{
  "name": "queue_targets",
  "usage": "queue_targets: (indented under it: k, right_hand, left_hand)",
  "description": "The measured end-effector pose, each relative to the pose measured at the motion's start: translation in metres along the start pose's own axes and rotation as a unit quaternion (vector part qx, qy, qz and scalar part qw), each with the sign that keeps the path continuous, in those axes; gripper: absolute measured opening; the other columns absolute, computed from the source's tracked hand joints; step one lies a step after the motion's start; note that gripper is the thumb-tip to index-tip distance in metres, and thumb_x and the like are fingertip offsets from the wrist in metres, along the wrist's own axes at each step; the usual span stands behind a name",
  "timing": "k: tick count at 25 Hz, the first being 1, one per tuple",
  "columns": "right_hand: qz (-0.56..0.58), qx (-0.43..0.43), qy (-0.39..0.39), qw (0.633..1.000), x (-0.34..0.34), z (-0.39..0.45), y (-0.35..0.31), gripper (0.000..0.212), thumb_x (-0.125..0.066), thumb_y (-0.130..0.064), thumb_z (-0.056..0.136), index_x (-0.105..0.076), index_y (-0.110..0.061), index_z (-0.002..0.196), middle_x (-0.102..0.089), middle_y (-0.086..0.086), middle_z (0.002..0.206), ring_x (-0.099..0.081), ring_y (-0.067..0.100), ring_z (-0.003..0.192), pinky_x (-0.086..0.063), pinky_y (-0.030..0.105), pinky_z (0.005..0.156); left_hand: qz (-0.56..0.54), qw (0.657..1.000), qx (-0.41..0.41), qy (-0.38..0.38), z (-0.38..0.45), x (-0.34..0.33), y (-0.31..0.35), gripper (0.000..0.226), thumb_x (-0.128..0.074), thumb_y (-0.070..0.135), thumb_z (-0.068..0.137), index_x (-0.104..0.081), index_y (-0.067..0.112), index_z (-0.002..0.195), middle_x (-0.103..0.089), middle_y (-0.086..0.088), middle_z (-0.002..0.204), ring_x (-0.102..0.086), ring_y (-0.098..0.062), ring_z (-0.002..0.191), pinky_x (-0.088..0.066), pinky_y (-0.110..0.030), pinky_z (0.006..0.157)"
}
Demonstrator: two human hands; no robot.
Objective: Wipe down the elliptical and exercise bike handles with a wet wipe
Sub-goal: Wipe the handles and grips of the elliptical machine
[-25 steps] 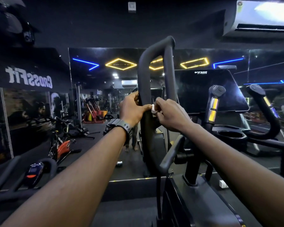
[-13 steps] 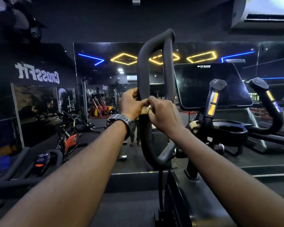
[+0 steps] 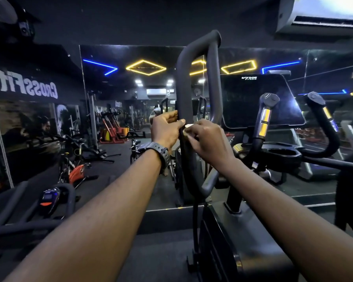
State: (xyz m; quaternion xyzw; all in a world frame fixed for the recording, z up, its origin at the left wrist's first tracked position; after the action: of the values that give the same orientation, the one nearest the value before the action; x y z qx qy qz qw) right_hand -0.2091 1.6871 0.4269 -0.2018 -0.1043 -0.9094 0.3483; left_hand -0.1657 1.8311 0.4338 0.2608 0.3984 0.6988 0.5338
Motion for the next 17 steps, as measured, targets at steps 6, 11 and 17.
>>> queue_targets:
  k: [6, 11, 17]
  right_hand:
    - [-0.010, 0.003, 0.030, 0.999, 0.007, 0.010, 0.007, 0.012, -0.073, -0.010, 0.084, -0.076, -0.011, 0.095, -0.069, 0.006, 0.091, -0.066, 0.025, 0.082, -0.055, 0.034, 0.071]
    - [-0.042, 0.115, -0.095, 0.988, 0.003, -0.030, -0.004, 0.015, -0.072, -0.008, 0.083, -0.074, -0.015, 0.096, -0.064, 0.003, 0.089, -0.062, 0.024, 0.080, -0.055, 0.039, 0.066]
    - [-0.005, 0.027, -0.045, 0.999, -0.001, -0.022, -0.013, 0.023, -0.068, -0.001, 0.078, -0.072, -0.014, 0.097, -0.065, 0.003, 0.093, -0.063, 0.025, 0.084, -0.053, 0.034, 0.073]
  left_hand:
    - [-0.024, 0.999, 0.030, -0.013, -0.001, 0.001, -0.017, 0.041, -0.067, 0.022, 0.076, -0.071, 0.012, 0.116, -0.075, 0.000, 0.106, -0.072, -0.019, 0.099, -0.057, -0.042, 0.093]
    - [-0.025, 0.999, 0.029, -0.039, -0.014, 0.004, -0.021, 0.044, -0.067, 0.015, 0.079, -0.066, 0.020, 0.124, -0.073, 0.004, 0.115, -0.069, -0.015, 0.106, -0.054, -0.041, 0.096]
    - [0.000, 0.999, 0.001, -0.037, -0.043, 0.007, -0.011, 0.051, -0.069, -0.004, 0.083, -0.063, 0.014, 0.130, -0.070, 0.007, 0.111, -0.067, -0.010, 0.103, -0.054, -0.032, 0.097]
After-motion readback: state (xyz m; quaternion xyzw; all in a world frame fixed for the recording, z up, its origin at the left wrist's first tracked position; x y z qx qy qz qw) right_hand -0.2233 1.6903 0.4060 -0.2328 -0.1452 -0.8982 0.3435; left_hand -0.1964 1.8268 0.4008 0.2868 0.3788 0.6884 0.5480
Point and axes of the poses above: each hand's wrist, its own z-axis towards the middle knuckle, its own x-axis out of the back of the hand, y = z × x, the point moved 4 cm from there along z, towards the middle knuckle
